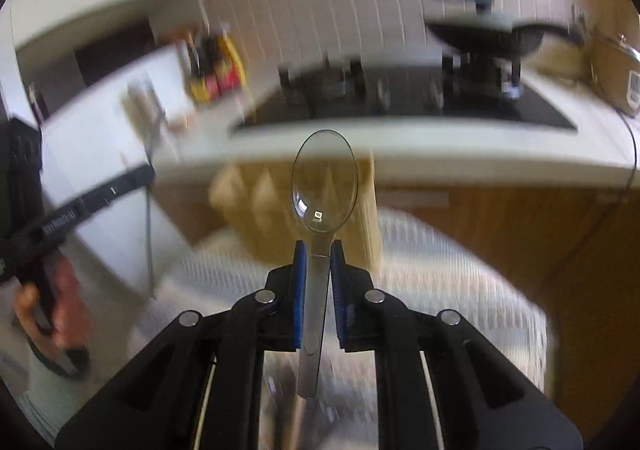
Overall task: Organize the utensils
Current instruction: 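Lift the clear spoon with the right tool and drop it into the tan caddy, then move the open right tool back down to the utensils on the cloth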
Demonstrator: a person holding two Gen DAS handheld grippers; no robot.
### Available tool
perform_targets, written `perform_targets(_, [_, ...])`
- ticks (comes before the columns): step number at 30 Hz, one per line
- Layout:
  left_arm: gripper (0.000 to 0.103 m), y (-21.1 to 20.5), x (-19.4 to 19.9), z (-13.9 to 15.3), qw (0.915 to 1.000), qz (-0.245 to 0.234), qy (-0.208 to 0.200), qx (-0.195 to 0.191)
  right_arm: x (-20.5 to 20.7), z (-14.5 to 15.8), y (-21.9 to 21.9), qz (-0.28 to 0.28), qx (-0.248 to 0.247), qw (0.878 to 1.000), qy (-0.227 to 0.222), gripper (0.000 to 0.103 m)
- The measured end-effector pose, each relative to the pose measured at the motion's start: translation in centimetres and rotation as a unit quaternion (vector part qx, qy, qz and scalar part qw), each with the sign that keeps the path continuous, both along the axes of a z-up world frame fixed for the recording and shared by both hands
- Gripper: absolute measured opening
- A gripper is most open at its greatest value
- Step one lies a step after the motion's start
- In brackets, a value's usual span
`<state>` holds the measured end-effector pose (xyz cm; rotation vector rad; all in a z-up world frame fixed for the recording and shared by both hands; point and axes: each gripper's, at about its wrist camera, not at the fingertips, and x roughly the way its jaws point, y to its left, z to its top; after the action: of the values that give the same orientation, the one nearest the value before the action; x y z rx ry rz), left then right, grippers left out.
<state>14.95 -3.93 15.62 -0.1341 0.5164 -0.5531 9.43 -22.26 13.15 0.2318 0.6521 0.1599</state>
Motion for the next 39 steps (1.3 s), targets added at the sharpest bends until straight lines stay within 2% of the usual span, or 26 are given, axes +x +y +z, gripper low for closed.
perform_targets(4, [0.01, -0.7, 2.1, 1.0, 0.9975, 0.032, -0.06, -0.019, 3.4, 2.7, -0.4, -0.033, 0.004, 0.997, -0.072, 0.01])
perform_targets(7, [0.01, -1.4, 4.1, 1.1, 0.994, 0.053, -0.089, -0.035, 5.6, 3.6, -0.4, -0.063, -0.01, 0.992, -0.105, 0.01])
perform_targets(10, [0.01, -1.8, 6.0, 0.5, 0.9906, 0.083, -0.102, -0.037, 8.2, 3.4, -0.1, -0.098, -0.041, 0.987, -0.123, 0.01])
perform_targets(13, [0.01, -2.1, 7.4, -0.7, 0.9877, 0.103, -0.114, -0.028, 10.6, 2.5, 0.1, -0.12, -0.064, 0.983, -0.126, 0.01])
perform_targets(19, [0.01, -3.0, 8.7, -3.6, 0.9839, 0.126, -0.127, -0.009, 13.9, -0.5, -0.4, -0.134, -0.07, 0.982, -0.112, 0.01])
perform_targets(26, [0.01, -3.5, 9.0, -5.8, 0.9844, 0.126, -0.123, -0.005, 13.7, -2.6, -0.1, -0.128, -0.072, 0.983, -0.109, 0.011])
perform_targets(29, [0.011, -3.3, 8.7, -6.1, 0.9859, 0.121, -0.116, -0.006, 12.9, -3.0, -0.6, -0.115, -0.053, 0.987, -0.1, 0.011])
perform_targets(31, [0.015, -2.9, 8.3, -6.1, 0.9876, 0.116, -0.105, -0.012, 12.2, -3.1, -1.1, -0.11, -0.032, 0.989, -0.092, 0.011])
perform_targets(36, [0.037, -1.4, 6.6, -5.8, 0.99, 0.107, -0.087, -0.032, 10.4, -3.3, -1.4, -0.088, -0.013, 0.993, -0.074, 0.012])
perform_targets(39, [0.042, -0.4, 5.0, -5.1, 0.9906, 0.103, -0.08, -0.041, 9.0, -3.1, -1.6, -0.078, 0.004, 0.995, -0.064, 0.012])
